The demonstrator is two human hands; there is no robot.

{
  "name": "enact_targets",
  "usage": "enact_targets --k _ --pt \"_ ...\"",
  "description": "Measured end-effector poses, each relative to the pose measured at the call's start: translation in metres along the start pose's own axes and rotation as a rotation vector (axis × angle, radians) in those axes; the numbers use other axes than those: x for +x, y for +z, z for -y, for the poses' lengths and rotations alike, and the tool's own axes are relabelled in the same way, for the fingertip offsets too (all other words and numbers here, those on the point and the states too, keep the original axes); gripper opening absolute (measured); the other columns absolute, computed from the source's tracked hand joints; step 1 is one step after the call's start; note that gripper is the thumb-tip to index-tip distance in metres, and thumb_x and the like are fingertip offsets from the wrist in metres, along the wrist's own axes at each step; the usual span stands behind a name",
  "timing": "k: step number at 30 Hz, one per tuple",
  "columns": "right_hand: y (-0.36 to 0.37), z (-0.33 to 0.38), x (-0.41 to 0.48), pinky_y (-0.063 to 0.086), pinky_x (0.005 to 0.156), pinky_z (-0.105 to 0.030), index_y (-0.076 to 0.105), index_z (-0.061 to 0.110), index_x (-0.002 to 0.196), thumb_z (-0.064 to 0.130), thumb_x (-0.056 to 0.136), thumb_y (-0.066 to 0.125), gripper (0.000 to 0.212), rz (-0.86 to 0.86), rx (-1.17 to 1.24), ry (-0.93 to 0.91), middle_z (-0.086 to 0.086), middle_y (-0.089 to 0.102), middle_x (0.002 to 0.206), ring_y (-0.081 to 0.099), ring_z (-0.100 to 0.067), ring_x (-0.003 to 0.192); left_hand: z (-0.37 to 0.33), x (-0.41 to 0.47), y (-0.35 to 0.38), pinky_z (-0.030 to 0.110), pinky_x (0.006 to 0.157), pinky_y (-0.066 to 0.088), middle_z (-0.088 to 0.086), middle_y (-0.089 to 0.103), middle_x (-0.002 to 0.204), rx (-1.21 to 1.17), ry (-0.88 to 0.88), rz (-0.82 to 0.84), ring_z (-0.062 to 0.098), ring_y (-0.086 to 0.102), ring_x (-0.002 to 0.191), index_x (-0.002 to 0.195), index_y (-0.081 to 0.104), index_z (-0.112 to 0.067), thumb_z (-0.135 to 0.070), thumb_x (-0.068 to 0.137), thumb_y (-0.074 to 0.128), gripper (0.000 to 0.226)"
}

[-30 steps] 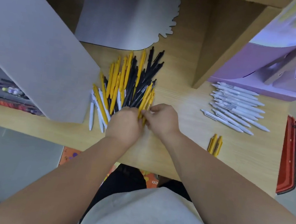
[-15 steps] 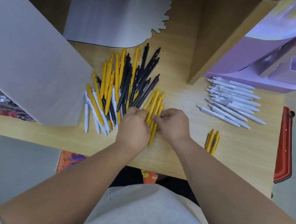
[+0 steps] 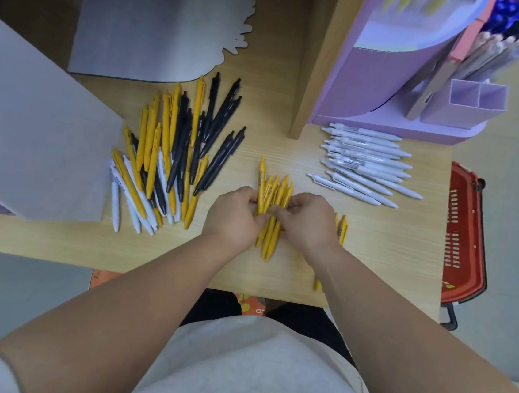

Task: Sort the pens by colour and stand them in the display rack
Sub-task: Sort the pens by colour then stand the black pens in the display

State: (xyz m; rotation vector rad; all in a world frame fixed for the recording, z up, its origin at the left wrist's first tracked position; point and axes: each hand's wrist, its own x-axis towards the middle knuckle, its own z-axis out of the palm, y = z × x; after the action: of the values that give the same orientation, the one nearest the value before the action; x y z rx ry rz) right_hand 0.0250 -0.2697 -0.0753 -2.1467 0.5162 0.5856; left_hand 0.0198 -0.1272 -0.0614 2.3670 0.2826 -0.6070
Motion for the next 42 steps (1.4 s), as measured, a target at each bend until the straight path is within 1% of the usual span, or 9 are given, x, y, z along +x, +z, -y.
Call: enact_targets --k 3,6,9,14,17,22,27,37,42 --pt "-0.023 -0.011 -0.008 0.056 0.071 -0.044 0.066 0.008 0.07 0.032 0.075 0.079 0.028 0.02 -0.077 -0.004 -0.009 0.07 0.068 0.068 -0.027 0.069 -0.012 -0.008 0.019 0.03 0.07 0.052 -0.01 0.064 0.075 -0.001 -0.019 0.05 0.016 0.065 0.078 0.092 0.066 -0.022 -0.026 0.08 0.074 0.015" --pt "-0.046 -0.019 -0.019 0.054 0.078 -0.038 0.071 0.008 0.087 0.032 0.078 0.079 0.027 0.04 -0.138 -0.03 -0.006 0.073 0.082 0.068 -0.022 0.082 -0.02 -0.017 0.036 0.027 0.065 0.048 -0.012 0.06 0.071 0.025 0.0 0.098 0.015 0.064 0.075 0.085 0.062 -0.025 -0.025 0.076 0.075 0.015" --pt "-0.067 -0.033 -0.027 0.052 0.082 -0.03 0.072 0.012 0.102 0.033 0.079 0.079 0.032 0.025 -0.146 -0.036 0.004 0.067 0.081 0.066 -0.017 0.09 -0.023 -0.024 0.046 0.025 0.063 0.044 -0.01 0.062 0.073 0.081 0.017 0.163 0.016 0.063 0.076 0.085 0.058 -0.026 -0.024 0.07 0.076 0.024" --pt "-0.093 -0.067 -0.031 0.041 0.068 -0.026 0.067 0.02 0.087 0.036 0.079 0.079 0.021 -0.056 -0.165 0.005 0.012 0.059 0.073 0.063 -0.015 0.083 -0.032 -0.029 0.051 0.024 0.054 0.035 -0.013 0.054 0.073 0.051 0.016 0.146 0.007 0.053 0.066 0.104 0.042 -0.026 -0.033 0.081 0.073 0.039" --pt "-0.095 -0.083 -0.035 0.041 0.072 -0.026 0.064 0.019 0.096 0.036 0.08 0.077 0.027 -0.049 -0.157 0.041 0.011 0.058 0.078 0.06 -0.015 0.086 -0.032 -0.027 0.056 0.029 0.056 0.035 -0.005 0.059 0.07 0.046 0.01 0.096 0.015 0.057 0.067 0.112 0.047 -0.018 -0.032 0.091 0.064 0.03" --pt "-0.085 -0.082 -0.037 0.038 0.071 -0.022 0.065 0.016 0.109 0.03 0.082 0.076 0.033 -0.031 -0.133 0.015 0.012 0.057 0.076 0.056 -0.011 0.08 -0.035 -0.031 0.065 0.034 0.071 0.048 0.003 0.066 0.088 0.066 0.006 0.114 0.023 0.062 0.083 0.108 0.051 -0.019 -0.024 0.088 0.065 0.025" --pt "-0.076 -0.071 -0.033 0.04 0.065 -0.021 0.066 0.018 0.109 0.025 0.081 0.075 0.03 -0.002 -0.145 -0.033 0.01 0.061 0.077 0.057 -0.01 0.077 -0.034 -0.032 0.068 0.03 0.061 0.045 -0.001 0.065 0.077 -0.001 -0.028 0.111 0.017 0.062 0.072 0.103 0.051 -0.024 -0.031 0.086 0.067 0.025" --pt "-0.069 -0.046 -0.022 0.048 0.074 -0.031 0.059 0.022 0.122 0.042 0.083 0.07 0.045 -0.149 -0.243 -0.075 0.0 0.058 0.11 0.058 -0.017 0.091 -0.003 -0.037 0.015 0.028 0.074 0.044 -0.003 0.062 0.097 -0.009 -0.032 0.015 0.014 0.058 0.089 0.122 0.056 -0.021 -0.039 0.091 0.062 0.037" --pt "-0.045 -0.007 -0.02 0.045 0.073 -0.031 0.059 0.024 0.12 0.043 0.086 0.066 0.04 -0.145 -0.231 -0.178 0.002 0.056 0.109 0.055 -0.013 0.087 0.034 -0.036 -0.044 0.03 0.078 0.049 -0.001 0.062 0.103 -0.11 -0.093 -0.213 0.016 0.06 0.092 0.119 0.06 -0.019 -0.032 0.091 0.065 0.032"
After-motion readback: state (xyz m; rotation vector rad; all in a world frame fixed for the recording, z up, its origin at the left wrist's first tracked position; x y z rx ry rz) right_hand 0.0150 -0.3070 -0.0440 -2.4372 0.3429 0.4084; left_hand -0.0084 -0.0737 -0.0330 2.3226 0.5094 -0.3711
